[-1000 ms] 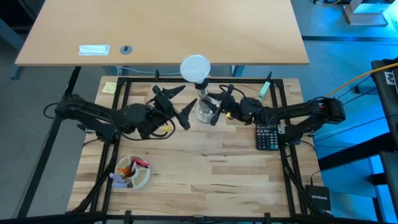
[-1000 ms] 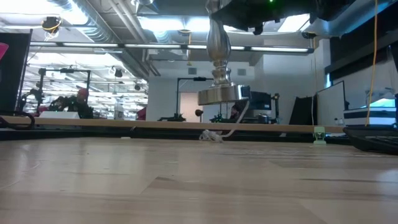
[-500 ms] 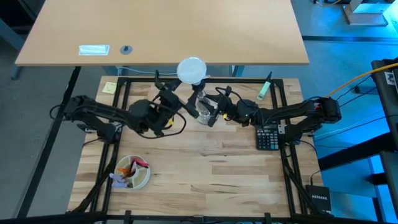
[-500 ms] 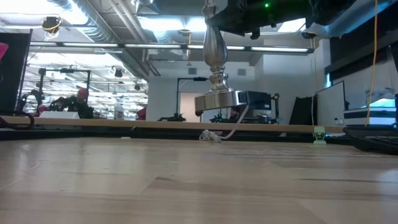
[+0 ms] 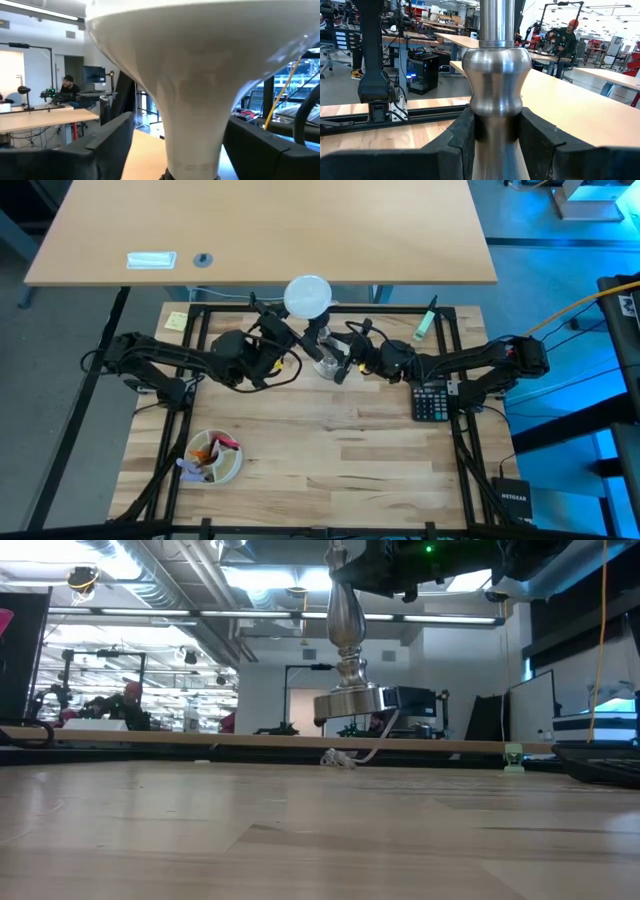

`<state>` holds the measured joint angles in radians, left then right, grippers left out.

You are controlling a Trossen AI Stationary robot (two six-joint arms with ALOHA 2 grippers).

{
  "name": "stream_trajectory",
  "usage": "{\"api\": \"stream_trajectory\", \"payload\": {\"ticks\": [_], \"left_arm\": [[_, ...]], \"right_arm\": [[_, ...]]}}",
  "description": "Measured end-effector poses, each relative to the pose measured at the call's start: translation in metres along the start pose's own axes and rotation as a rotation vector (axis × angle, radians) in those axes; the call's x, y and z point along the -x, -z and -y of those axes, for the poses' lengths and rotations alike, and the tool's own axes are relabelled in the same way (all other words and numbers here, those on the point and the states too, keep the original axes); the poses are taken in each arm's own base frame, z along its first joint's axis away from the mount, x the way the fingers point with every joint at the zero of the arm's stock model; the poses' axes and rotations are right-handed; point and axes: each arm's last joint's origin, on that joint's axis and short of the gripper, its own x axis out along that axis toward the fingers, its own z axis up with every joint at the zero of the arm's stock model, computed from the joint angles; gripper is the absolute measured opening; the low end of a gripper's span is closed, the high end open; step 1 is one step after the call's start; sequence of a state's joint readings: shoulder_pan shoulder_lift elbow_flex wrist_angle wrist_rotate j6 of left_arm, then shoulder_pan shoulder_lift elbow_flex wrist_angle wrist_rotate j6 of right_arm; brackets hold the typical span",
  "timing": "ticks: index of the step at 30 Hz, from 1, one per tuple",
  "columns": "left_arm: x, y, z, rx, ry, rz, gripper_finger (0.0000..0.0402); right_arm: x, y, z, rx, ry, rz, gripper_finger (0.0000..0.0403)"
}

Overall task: Screw lightbulb
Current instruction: Insert the lightbulb into the silver lamp

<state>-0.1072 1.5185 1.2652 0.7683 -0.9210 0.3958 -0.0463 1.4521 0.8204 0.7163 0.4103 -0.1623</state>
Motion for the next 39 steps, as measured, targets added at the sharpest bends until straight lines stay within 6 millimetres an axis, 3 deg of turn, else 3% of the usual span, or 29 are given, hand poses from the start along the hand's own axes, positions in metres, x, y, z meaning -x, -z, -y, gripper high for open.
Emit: {"api": "stream_trajectory", "payload": {"ticks": [10, 17, 25, 33, 39], "left_arm": [[0.001, 0.001, 0.002, -0.056, 0.038, -0.002, 0.0136], [0.008, -0.001, 0.005, -0.095, 0.107, -0.026, 0.0136], [0.028, -0.013, 0.011, -0.056, 0.305, -0.039, 0.0136], [0.043, -0.025, 0.012, 0.074, 0.739, -0.017, 0.0136], [0.043, -0.025, 0.014, 0.085, 1.0, 0.046, 0.0136]], "right_arm": [[0.0, 0.0, -0.001, 0.005, -0.026, 0.003, 0.0124], [0.001, -0.002, -0.003, -0.017, -0.118, 0.016, 0.0124], [0.013, -0.016, -0.006, -0.065, -0.475, 0.065, 0.0124], [0.023, -0.031, -0.012, -0.124, -0.907, 0.106, 0.0124], [0.023, -0.045, -0.016, -0.148, -1.098, 0.094, 0.0124]]}}
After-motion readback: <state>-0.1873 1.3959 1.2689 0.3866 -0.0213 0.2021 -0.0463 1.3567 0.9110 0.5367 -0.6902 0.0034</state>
